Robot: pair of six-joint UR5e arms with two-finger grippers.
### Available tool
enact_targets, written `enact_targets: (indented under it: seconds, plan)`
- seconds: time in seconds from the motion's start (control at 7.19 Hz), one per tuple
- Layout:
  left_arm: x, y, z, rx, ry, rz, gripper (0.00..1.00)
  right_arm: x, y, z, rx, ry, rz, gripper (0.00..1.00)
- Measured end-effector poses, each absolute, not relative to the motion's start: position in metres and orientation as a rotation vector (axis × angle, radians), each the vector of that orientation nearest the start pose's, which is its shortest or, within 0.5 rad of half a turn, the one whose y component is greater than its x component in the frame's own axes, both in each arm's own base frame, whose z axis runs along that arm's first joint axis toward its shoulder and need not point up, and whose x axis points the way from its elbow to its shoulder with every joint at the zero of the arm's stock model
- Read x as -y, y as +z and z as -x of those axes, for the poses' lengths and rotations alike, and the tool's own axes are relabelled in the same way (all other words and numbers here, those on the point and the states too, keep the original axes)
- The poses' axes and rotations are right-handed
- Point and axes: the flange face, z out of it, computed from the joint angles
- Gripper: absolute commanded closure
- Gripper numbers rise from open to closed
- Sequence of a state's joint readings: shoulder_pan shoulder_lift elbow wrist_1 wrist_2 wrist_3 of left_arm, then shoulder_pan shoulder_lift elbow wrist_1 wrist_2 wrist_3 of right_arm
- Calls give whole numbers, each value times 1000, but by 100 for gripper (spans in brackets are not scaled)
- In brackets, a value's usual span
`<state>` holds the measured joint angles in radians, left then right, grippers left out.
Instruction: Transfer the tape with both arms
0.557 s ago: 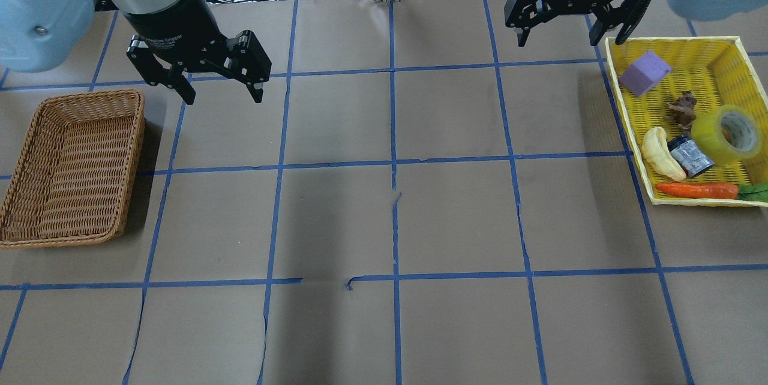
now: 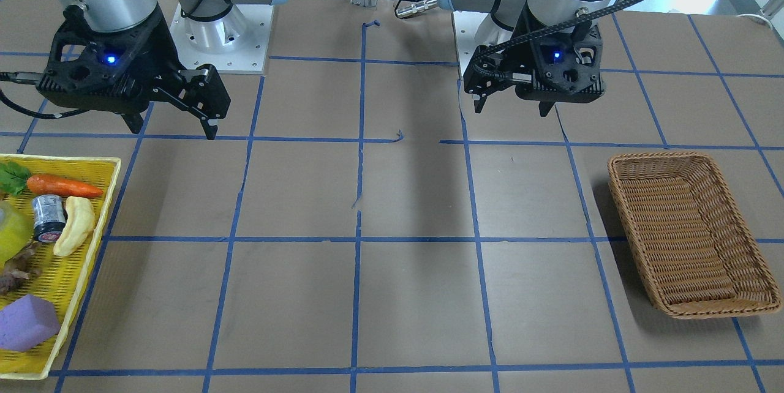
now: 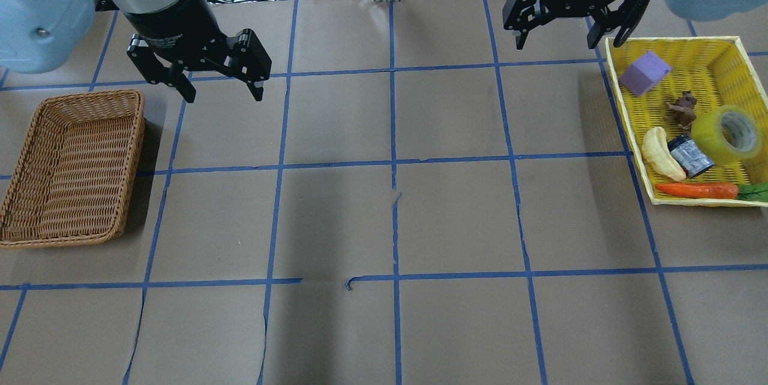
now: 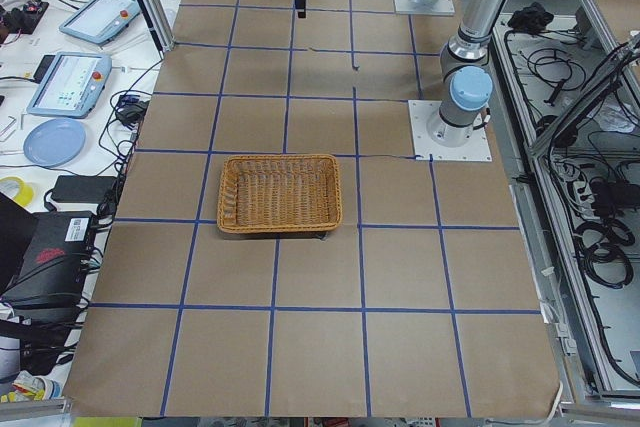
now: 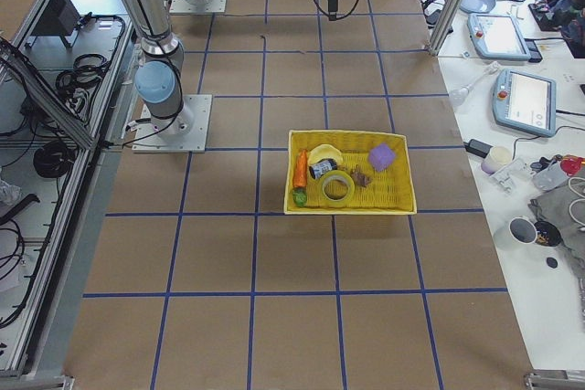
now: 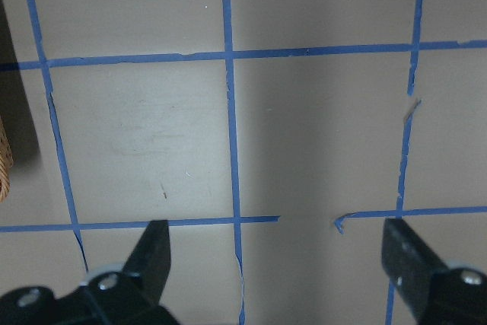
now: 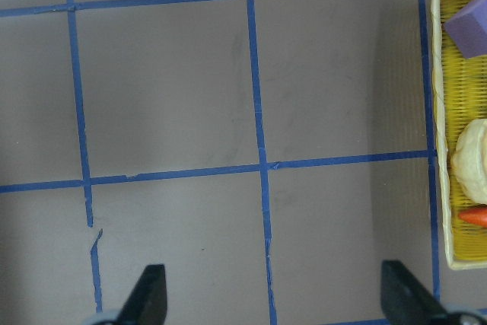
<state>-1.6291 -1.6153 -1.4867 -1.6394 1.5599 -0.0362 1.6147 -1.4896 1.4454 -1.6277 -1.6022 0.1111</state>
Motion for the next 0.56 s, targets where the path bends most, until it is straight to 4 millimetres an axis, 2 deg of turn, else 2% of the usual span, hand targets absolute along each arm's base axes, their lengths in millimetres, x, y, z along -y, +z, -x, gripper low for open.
enact_targets:
  seconds: [0.56]
  plan:
    - [500,499,164,-3152,37,-32,0,529,515,-155,-3162,-165,-107,0]
